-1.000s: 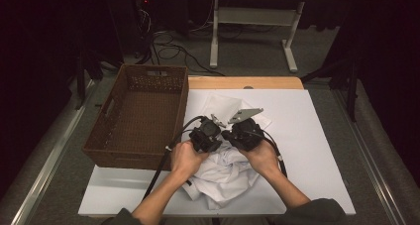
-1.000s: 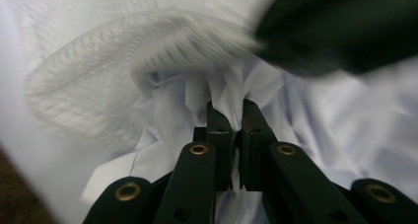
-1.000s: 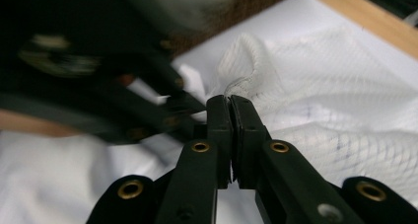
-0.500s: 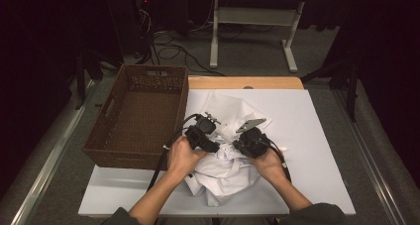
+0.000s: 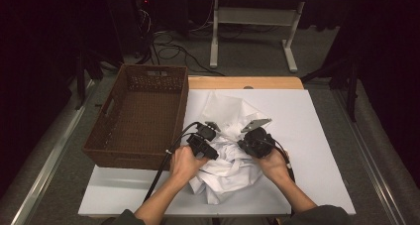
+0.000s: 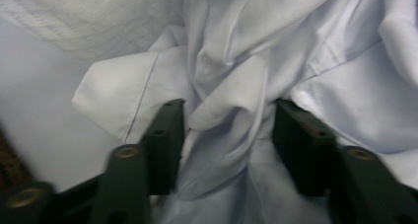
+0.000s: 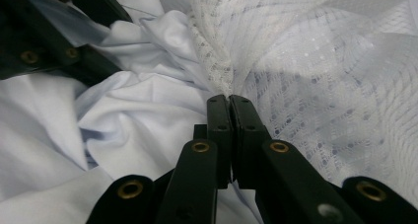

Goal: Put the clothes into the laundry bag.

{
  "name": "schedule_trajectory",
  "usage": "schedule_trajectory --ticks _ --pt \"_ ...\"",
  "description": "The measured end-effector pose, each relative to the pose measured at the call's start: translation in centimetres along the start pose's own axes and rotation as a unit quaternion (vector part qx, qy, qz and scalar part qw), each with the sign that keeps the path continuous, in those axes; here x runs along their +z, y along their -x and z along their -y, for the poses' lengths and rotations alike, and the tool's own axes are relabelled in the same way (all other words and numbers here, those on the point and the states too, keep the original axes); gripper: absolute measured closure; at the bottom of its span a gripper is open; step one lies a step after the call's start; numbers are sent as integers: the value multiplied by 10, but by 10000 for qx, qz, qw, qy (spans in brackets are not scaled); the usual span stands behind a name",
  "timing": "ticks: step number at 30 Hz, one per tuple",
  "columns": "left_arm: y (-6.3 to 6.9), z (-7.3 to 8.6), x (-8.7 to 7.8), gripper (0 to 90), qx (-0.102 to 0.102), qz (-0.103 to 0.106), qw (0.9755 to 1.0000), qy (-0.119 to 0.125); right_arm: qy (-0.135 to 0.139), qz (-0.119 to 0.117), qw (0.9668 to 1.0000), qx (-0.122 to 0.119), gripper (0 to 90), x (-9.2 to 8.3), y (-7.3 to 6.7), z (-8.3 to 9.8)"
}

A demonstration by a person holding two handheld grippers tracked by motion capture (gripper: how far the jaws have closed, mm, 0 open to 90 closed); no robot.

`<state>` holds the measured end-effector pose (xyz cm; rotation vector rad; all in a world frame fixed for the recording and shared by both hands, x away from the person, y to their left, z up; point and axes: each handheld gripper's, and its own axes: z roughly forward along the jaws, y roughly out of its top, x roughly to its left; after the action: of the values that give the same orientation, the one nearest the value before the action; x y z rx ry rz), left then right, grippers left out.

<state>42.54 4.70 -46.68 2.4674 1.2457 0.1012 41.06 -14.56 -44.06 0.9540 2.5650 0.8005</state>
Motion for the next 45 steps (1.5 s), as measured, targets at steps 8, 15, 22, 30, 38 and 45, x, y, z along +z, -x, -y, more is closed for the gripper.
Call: schedule_trajectory --ticks 8,15,22,30,38,45 --pt "6 4 -23 861 333 118 9968 718 284 -105 9995 41 891 -9 -2 -5" --pt "28 -6 -50 868 704 435 9897 1172 671 -186 9974 -200 892 -25 -16 -29" --pt "11 -18 -8 860 390 116 9934 1070 610 -257 9970 -406 892 -27 -27 -25" --pt "9 -5 -29 551 351 90 9925 1170 189 -221 9993 -249 891 -9 -16 -7" --pt "6 21 -44 374 187 -74 9971 728 -32 -69 9996 -283 891 -5 -8 3" --pt "-4 20 6 362 -266 113 9995 146 -49 -138 9998 -142 891 -2 -4 10"
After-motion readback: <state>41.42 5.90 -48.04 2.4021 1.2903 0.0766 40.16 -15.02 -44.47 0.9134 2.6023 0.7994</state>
